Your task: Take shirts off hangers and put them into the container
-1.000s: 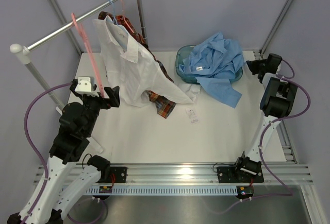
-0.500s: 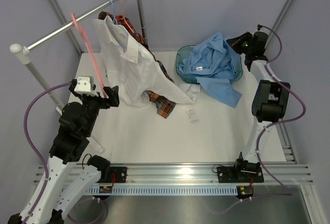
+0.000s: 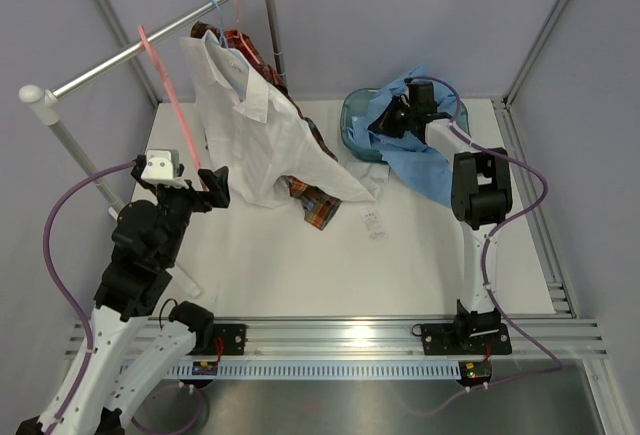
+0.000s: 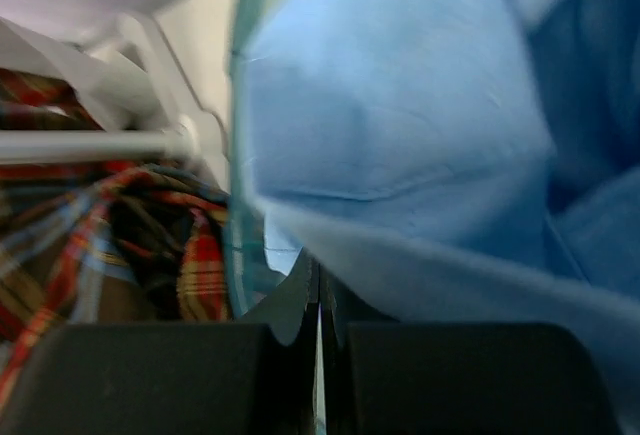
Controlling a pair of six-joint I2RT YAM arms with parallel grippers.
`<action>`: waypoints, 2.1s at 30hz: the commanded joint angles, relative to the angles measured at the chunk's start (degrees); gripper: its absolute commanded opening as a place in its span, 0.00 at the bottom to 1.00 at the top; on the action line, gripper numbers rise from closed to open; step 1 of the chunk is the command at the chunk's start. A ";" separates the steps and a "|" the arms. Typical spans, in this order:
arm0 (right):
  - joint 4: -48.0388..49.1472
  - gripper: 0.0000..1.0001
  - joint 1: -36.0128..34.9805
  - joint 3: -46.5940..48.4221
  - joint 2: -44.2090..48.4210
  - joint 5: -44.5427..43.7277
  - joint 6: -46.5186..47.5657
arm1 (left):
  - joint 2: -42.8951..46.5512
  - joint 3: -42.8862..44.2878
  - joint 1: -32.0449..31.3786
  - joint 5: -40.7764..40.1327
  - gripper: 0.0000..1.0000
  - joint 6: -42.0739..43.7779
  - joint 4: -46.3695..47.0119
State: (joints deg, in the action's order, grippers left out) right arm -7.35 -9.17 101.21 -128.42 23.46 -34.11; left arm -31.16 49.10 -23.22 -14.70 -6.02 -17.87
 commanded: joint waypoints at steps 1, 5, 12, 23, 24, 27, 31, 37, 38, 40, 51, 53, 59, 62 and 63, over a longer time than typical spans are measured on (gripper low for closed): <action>-6.87 0.00 -1.20 4.34 -3.06 -0.61 1.85 | 0.57 -0.15 0.28 1.25 0.99 -0.39 3.19; -10.48 0.00 -3.13 5.75 -4.03 -2.81 4.13 | 0.57 -0.23 0.37 1.34 0.99 -0.39 3.10; -16.10 0.42 -3.14 11.28 1.15 -7.02 11.77 | 0.40 -0.32 0.46 1.43 0.99 -0.39 3.10; -19.89 0.88 3.79 25.44 7.05 -22.67 16.80 | 0.04 -0.24 0.55 1.60 0.99 -0.48 3.19; -19.63 0.89 4.68 25.96 6.35 -23.02 16.01 | -0.04 -0.32 0.55 1.60 0.99 -0.40 3.10; -17.96 0.91 7.84 27.02 4.42 -22.15 15.21 | -0.22 -0.32 0.55 1.60 0.99 -0.48 3.19; -12.79 0.93 8.82 26.32 1.16 -21.44 16.70 | -0.48 -0.32 0.64 1.69 0.99 -0.39 3.10; -9.44 0.94 11.10 29.74 -6.66 -21.27 18.20 | -0.75 -0.41 0.64 1.69 0.99 -0.39 3.10; -9.17 0.94 11.10 30.36 -7.62 -20.83 18.55 | -0.92 -0.32 0.64 1.69 0.99 -0.39 3.10; -8.47 0.92 11.10 31.06 -9.82 -18.90 19.43 | -0.92 -0.41 0.64 1.95 0.99 -0.48 3.10; -2.40 0.07 5.93 14.82 -0.45 -10.98 28.65 | -0.48 -0.32 0.72 2.22 0.99 -0.66 3.10; -2.40 0.00 4.69 10.95 2.28 -11.77 30.67 | -0.40 -0.32 0.90 2.31 0.99 -0.66 3.10; -5.47 0.00 0.82 4.00 5.29 -12.83 32.53 | -0.04 -0.23 0.99 2.39 0.99 -0.75 3.10; -11.79 0.00 0.56 5.84 2.93 -12.91 29.38 | 0.22 -0.23 0.99 2.39 0.99 -0.75 3.10; -15.89 0.00 0.56 7.76 2.13 -13.00 28.67 | 0.31 -0.32 0.99 2.39 0.99 -0.75 3.19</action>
State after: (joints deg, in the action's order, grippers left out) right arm -15.16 -9.17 106.61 -126.19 9.89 -3.92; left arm -31.55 49.10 -22.55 -13.63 -6.09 -17.87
